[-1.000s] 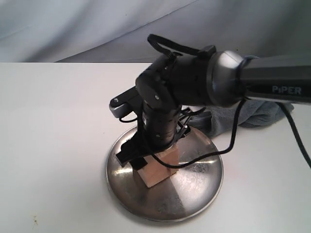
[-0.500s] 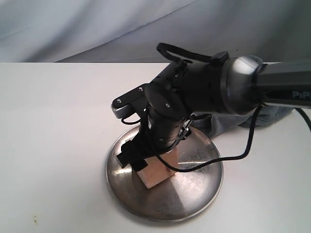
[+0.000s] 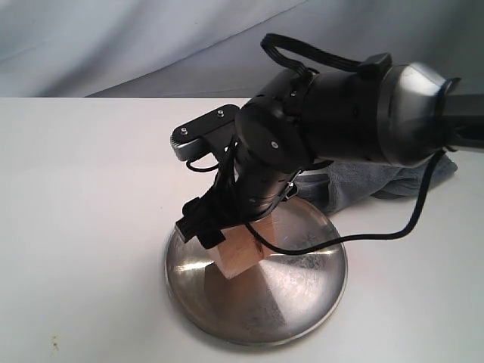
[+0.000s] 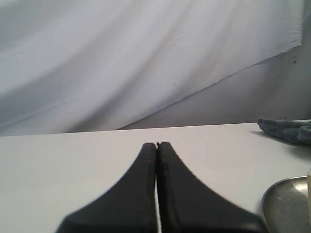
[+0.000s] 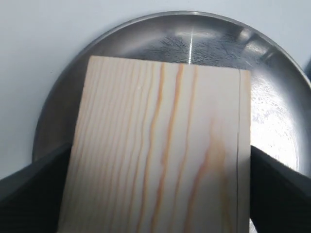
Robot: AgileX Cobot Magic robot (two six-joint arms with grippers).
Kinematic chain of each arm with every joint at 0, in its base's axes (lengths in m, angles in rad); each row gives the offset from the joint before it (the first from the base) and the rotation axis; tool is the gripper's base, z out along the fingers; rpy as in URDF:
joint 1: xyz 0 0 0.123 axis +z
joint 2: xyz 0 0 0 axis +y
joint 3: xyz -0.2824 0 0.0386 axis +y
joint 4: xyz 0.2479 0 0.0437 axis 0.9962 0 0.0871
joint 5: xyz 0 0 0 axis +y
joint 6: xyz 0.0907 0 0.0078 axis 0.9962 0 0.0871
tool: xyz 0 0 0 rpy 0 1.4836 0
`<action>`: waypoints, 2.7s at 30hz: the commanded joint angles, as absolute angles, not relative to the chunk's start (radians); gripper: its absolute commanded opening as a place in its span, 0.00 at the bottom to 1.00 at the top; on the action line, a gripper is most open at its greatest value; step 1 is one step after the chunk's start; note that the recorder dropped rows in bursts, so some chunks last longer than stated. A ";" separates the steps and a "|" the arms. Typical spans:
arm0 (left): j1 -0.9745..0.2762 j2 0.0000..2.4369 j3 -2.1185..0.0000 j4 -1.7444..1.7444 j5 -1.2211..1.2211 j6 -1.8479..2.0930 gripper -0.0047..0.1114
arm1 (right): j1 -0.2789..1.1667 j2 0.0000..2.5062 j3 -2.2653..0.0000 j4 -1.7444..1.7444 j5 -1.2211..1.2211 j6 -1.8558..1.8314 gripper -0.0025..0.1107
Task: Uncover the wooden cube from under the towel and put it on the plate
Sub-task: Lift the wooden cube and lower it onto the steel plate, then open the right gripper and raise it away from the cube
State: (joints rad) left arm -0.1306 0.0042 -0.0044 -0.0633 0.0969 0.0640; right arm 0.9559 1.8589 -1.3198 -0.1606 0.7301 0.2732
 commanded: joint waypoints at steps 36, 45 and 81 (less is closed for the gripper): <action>-0.128 0.000 0.000 -0.066 0.086 0.062 0.04 | 0.958 1.821 -1.322 -0.197 0.774 0.285 0.87; -0.128 0.000 0.000 -0.066 0.086 0.062 0.04 | 0.949 1.638 -1.322 -0.502 0.777 0.377 0.46; -0.128 0.000 0.000 -0.066 0.086 0.062 0.04 | 0.216 1.081 -1.049 -0.148 0.000 0.025 0.18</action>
